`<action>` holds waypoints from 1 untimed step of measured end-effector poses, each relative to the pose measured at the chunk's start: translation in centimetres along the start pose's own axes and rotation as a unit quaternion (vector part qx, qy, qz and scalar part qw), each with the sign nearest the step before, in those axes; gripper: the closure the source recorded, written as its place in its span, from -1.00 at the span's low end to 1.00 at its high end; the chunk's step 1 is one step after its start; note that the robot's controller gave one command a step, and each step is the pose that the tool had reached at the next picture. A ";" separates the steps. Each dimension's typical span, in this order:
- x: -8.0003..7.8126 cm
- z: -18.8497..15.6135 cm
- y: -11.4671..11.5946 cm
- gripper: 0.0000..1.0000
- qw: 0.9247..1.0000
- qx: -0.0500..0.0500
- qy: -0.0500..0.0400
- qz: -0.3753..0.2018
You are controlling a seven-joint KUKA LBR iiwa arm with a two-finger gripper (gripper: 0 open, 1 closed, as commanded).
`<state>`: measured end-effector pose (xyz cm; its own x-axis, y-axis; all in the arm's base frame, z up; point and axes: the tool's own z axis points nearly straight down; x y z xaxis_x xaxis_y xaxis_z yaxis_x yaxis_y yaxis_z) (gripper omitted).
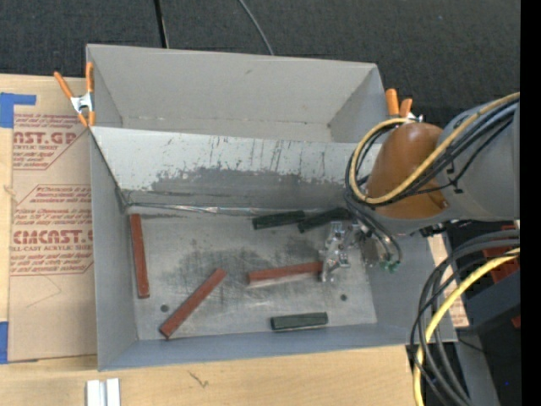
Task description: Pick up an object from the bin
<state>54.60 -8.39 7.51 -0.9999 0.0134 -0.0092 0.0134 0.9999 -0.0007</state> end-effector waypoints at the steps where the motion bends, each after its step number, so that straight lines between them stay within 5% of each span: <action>1: 0.0 0.0 0.0 1.00 1.000 0.000 0.000 0.000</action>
Offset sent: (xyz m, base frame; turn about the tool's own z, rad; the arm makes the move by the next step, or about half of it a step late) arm -0.0058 0.0391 -0.0051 -0.3930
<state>54.60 -8.39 7.56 -0.9999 0.0128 -0.0092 0.0128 0.9999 -0.0008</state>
